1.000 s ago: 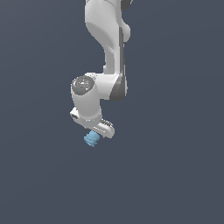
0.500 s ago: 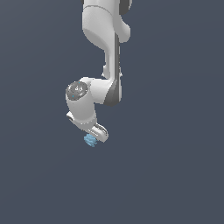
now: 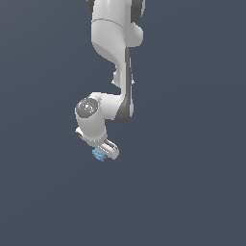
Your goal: Pick up the object and move it to a goal position.
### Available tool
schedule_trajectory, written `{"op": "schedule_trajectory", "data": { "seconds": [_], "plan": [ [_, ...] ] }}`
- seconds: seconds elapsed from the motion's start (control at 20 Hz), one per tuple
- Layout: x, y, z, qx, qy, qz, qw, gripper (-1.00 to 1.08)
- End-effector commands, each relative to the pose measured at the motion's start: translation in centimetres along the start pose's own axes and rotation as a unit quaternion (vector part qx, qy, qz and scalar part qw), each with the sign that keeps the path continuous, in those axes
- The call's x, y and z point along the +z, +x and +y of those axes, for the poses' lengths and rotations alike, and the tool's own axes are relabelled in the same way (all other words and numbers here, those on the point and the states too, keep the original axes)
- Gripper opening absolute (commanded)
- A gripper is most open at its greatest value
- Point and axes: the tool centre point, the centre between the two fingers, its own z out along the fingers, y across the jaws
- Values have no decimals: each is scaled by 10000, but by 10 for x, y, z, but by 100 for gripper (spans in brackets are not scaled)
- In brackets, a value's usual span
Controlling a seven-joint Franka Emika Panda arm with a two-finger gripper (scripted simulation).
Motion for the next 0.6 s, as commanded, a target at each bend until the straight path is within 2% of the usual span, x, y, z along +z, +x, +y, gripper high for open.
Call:
{"op": "schedule_trajectory", "data": {
  "seconds": [0.0, 0.25, 0.3, 0.55],
  "plan": [
    [11, 0, 0, 5, 0, 1, 10000, 100],
    [17, 1, 0, 9, 0, 2, 10000, 100],
    [17, 1, 0, 9, 0, 2, 10000, -100],
    [17, 1, 0, 9, 0, 2, 10000, -100]
  ]
}}
